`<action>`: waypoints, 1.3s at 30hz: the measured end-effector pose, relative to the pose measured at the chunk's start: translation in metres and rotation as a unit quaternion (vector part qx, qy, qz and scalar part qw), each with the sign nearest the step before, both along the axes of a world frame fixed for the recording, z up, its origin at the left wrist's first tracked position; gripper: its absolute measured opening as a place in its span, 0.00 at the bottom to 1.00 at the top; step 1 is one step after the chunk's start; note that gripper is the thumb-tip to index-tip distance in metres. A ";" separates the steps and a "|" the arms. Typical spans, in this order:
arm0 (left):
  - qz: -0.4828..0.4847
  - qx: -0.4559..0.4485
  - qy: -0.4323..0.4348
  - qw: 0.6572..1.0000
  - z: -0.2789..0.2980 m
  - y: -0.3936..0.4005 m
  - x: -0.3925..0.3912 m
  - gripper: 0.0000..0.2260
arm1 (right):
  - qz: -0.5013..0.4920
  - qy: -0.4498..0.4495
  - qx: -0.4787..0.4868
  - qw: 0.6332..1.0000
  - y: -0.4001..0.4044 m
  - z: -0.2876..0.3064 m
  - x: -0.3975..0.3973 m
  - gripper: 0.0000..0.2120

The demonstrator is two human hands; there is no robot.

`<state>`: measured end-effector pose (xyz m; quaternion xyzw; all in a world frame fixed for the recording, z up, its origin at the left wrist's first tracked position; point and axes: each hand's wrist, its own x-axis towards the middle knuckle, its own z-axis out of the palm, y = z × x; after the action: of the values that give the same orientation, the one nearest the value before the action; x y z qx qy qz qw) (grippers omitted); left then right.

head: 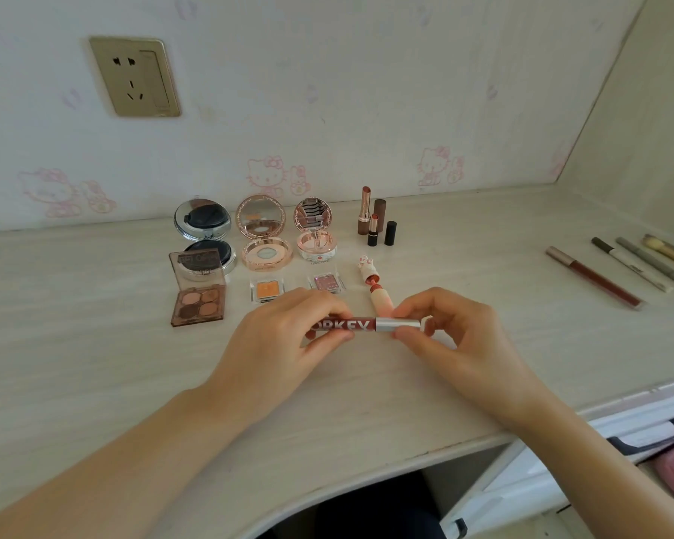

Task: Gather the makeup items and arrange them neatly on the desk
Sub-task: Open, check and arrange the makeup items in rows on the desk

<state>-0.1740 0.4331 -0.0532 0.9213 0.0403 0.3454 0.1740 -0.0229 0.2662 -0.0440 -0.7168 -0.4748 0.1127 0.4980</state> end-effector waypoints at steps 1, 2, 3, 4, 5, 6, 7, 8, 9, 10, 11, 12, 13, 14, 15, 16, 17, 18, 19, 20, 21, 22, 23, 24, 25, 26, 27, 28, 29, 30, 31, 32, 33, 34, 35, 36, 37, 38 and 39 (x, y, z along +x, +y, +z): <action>0.000 0.001 -0.001 1.000 0.000 0.000 0.000 0.10 | 0.005 0.008 0.004 1.000 0.000 0.000 -0.001 0.06; 0.000 0.003 -0.002 1.000 -0.001 0.000 0.000 0.10 | 0.007 0.013 0.006 1.000 0.000 0.000 0.000 0.07; 0.001 0.005 -0.003 1.000 -0.001 0.000 0.000 0.10 | 0.009 0.019 0.006 1.000 0.000 -0.001 0.000 0.08; 0.002 0.006 -0.002 1.000 -0.001 -0.001 0.000 0.10 | 0.011 0.026 0.003 1.000 0.000 0.000 -0.001 0.10; 0.002 0.006 -0.002 1.000 -0.001 -0.001 0.000 0.10 | 0.012 0.033 -0.001 0.999 0.000 0.001 -0.001 0.10; 0.000 0.006 -0.001 1.000 -0.001 -0.001 0.000 0.10 | 0.015 0.027 -0.012 0.999 0.000 0.002 -0.002 0.08; -0.002 0.006 0.001 1.000 -0.001 -0.001 0.000 0.10 | 0.020 0.012 -0.022 0.999 0.001 0.001 -0.001 0.10; -0.004 0.006 0.003 1.000 -0.001 -0.001 0.001 0.10 | 0.026 -0.007 -0.029 0.999 0.000 -0.001 0.000 0.16; -0.006 0.007 0.005 1.000 -0.001 -0.001 0.001 0.10 | 0.025 -0.017 -0.035 0.999 0.000 -0.001 0.000 0.20; -0.006 0.010 0.006 1.000 -0.001 -0.001 0.001 0.10 | 0.020 -0.020 -0.033 0.999 0.001 -0.001 0.000 0.18; -0.005 0.013 0.007 1.000 -0.001 0.000 0.001 0.11 | 0.014 -0.017 -0.022 1.000 0.002 -0.001 0.000 0.12; -0.003 0.013 0.006 1.000 -0.001 0.000 0.000 0.11 | 0.011 -0.016 -0.016 1.000 0.002 -0.001 0.000 0.06; -0.001 0.010 0.006 1.000 -0.001 0.001 0.000 0.11 | 0.010 -0.013 -0.015 1.000 0.003 0.000 0.000 0.04; 0.000 0.007 0.006 1.000 -0.001 0.001 0.000 0.11 | 0.012 -0.008 -0.011 1.000 0.003 0.000 0.000 0.06; 0.002 0.006 0.006 1.000 -0.001 0.002 0.000 0.10 | 0.014 0.000 -0.007 1.000 0.003 -0.001 0.002 0.07; 0.002 0.006 0.007 1.000 -0.002 0.002 0.000 0.10 | 0.016 0.008 -0.002 1.000 0.002 -0.002 0.002 0.08; 0.002 0.007 0.007 1.000 -0.002 0.001 0.000 0.10 | 0.017 0.013 0.001 1.000 0.002 -0.001 0.002 0.09; 0.001 0.007 0.008 1.000 -0.002 0.001 0.000 0.11 | 0.016 0.019 -0.001 1.000 0.002 0.000 0.002 0.09; -0.001 0.004 0.008 1.000 -0.002 0.001 0.000 0.11 | 0.014 0.013 -0.010 1.000 0.002 0.001 0.001 0.06; -0.004 0.001 0.009 1.000 -0.001 0.001 0.000 0.11 | 0.015 0.004 -0.018 1.000 0.002 0.001 0.001 0.06; -0.005 0.000 0.010 1.000 -0.001 0.001 0.000 0.11 | 0.016 -0.011 -0.024 1.000 0.002 0.000 0.001 0.10; -0.005 0.002 0.011 1.000 -0.001 0.001 0.000 0.11 | 0.015 -0.020 -0.028 0.999 0.002 0.000 0.001 0.12; -0.004 0.006 0.012 1.000 -0.001 0.001 0.000 0.11 | 0.011 -0.023 -0.025 0.999 0.002 0.000 0.001 0.11; -0.003 0.010 0.011 1.000 -0.001 0.001 0.000 0.11 | 0.007 -0.021 -0.017 1.000 0.003 0.000 0.002 0.08; -0.002 0.011 0.011 1.000 -0.001 0.001 0.000 0.11 | 0.007 -0.019 -0.008 1.000 0.003 -0.001 0.002 0.05; -0.001 0.011 0.011 1.000 -0.001 0.001 0.000 0.11 | 0.007 -0.012 -0.002 1.000 0.003 -0.002 0.003 0.05; -0.001 0.010 0.011 1.000 -0.001 0.001 0.000 0.11 | 0.012 -0.004 0.002 1.000 0.003 -0.003 0.004 0.06; 0.000 0.010 0.012 1.000 -0.002 0.001 0.000 0.11 | 0.020 0.001 0.007 1.000 0.003 -0.005 0.005 0.07; 0.001 0.009 0.012 1.000 -0.002 0.001 0.000 0.11 | 0.027 0.004 0.012 1.000 0.003 -0.005 0.005 0.08; 0.001 0.006 0.012 1.000 -0.002 0.002 0.000 0.10 | 0.030 0.005 0.016 0.999 0.003 -0.004 0.005 0.08; 0.002 0.004 0.011 1.000 -0.003 0.002 0.000 0.10 | 0.032 0.008 0.016 0.999 0.003 -0.004 0.005 0.09; 0.003 0.002 0.009 1.000 -0.003 0.002 0.000 0.10 | 0.030 0.015 0.015 0.999 0.002 -0.003 0.005 0.10; 0.004 0.000 0.007 1.000 -0.002 0.002 0.000 0.09 | 0.028 0.023 0.015 0.999 0.002 -0.002 0.004 0.12; 0.004 -0.003 0.006 1.000 -0.002 0.002 0.000 0.09 | 0.022 0.027 0.012 0.999 0.002 -0.001 0.004 0.10; 0.004 -0.006 0.006 1.000 -0.002 0.002 -0.001 0.09 | 0.017 0.023 0.001 1.000 0.003 0.000 0.003 0.07; 0.003 -0.007 0.008 1.000 -0.001 0.002 -0.001 0.10 | 0.015 0.011 -0.011 1.000 0.003 0.000 0.002 0.08; 0.001 -0.006 0.010 1.000 -0.001 0.001 -0.001 0.10 | 0.014 -0.002 -0.020 1.000 0.003 -0.001 0.002 0.11; 0.001 -0.003 0.011 1.000 -0.001 0.001 -0.001 0.11 | 0.012 -0.011 -0.022 1.000 0.003 -0.002 0.002 0.10; 0.001 0.000 0.012 1.000 -0.001 0.001 -0.001 0.11 | 0.007 -0.009 -0.015 1.000 0.004 -0.002 0.003 0.07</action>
<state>-0.1749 0.4338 -0.0537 0.9254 0.0436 0.3343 0.1732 -0.0202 0.2702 -0.0464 -0.7216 -0.4829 0.1164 0.4823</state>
